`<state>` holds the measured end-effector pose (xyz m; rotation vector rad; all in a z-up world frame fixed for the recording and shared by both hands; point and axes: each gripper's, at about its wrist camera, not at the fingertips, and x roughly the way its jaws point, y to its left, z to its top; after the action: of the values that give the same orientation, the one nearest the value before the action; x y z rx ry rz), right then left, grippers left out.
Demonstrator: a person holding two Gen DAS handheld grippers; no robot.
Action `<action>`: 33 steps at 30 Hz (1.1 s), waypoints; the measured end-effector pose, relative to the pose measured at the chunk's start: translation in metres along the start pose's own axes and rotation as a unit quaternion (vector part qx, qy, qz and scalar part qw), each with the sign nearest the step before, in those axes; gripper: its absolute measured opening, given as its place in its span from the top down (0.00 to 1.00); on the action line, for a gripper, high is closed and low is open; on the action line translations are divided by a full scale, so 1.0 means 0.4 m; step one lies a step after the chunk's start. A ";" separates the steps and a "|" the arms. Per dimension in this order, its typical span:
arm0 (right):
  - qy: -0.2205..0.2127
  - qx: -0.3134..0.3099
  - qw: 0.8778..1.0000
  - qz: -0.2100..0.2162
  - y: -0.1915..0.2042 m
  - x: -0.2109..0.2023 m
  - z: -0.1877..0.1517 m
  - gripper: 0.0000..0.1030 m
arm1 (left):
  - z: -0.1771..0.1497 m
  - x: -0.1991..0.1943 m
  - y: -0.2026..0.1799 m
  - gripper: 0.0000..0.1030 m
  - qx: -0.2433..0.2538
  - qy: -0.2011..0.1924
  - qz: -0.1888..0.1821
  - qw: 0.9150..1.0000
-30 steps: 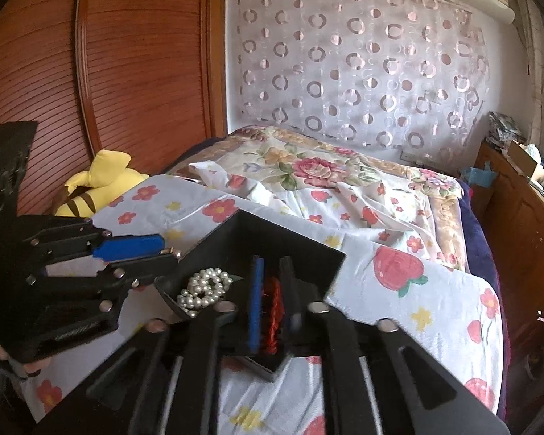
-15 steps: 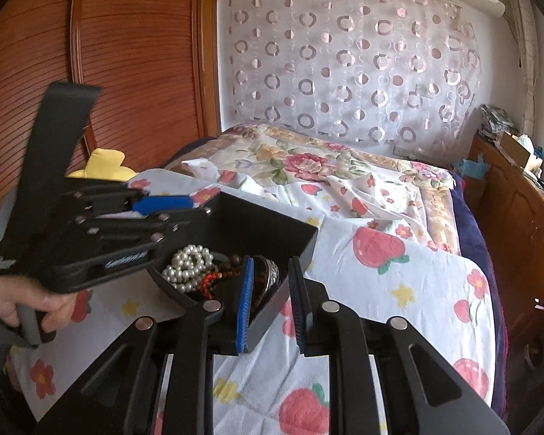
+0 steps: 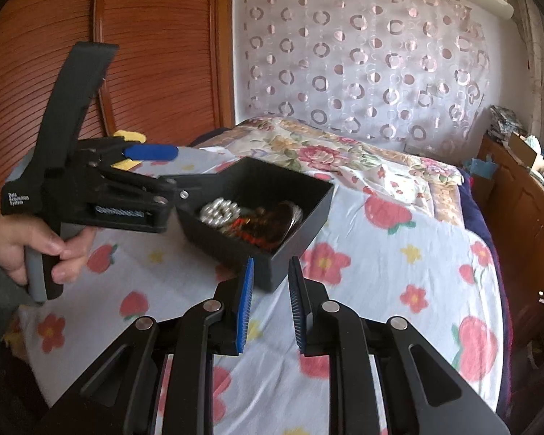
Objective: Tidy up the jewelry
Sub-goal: 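Reach the right tool to the green pendant earring and close on it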
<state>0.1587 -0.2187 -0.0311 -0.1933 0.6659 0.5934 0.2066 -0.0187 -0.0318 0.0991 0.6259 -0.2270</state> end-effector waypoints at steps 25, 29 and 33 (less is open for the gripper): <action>0.103 -0.047 0.993 0.044 0.142 0.062 -0.086 0.93 | -0.227 -0.157 0.036 0.07 -0.062 0.010 -0.033 0.997; 0.097 -0.054 0.993 0.049 0.137 0.044 -0.091 1.00 | -0.232 -0.160 0.036 0.07 -0.062 0.010 -0.035 0.997; 0.083 -0.060 0.994 0.044 0.127 0.022 -0.085 1.00 | -0.237 -0.157 0.029 0.07 -0.061 0.012 -0.038 0.997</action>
<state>0.1173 -0.1852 -0.0621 -0.3285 0.8033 0.7088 0.1060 0.0192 -0.0708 -0.0406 0.6667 -0.2605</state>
